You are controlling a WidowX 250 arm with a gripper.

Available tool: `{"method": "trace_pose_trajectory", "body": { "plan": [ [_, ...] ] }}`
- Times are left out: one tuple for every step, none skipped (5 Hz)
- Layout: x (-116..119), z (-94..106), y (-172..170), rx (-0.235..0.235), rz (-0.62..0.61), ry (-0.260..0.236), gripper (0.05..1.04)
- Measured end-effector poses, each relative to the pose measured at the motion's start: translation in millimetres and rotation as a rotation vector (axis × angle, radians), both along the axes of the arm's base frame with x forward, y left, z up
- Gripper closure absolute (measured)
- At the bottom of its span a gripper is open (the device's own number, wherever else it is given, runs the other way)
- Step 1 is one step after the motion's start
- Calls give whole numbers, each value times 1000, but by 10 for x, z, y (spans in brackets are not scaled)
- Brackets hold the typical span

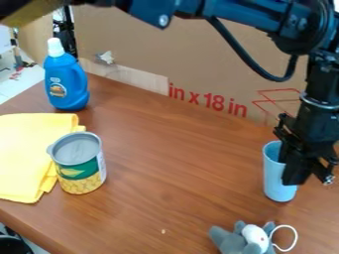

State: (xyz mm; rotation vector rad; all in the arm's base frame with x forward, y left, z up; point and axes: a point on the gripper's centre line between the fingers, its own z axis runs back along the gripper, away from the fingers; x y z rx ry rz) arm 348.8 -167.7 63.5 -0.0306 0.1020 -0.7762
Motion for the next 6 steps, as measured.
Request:
{"method": "trace_pose_trajectory", "body": {
  "plan": [
    [-34, -24, 39, 26, 21, 18, 744],
    [-97, 73, 59, 17, 92, 21, 436],
    [-167, 470, 167, -32, 148, 22, 144],
    [-260, 678, 558, -66, 254, 10, 71],
    [-335, 849, 959, -7, 429, -30, 76],
    [-324, 870, 1394, 125, 529, -46, 79]
  ]
}}
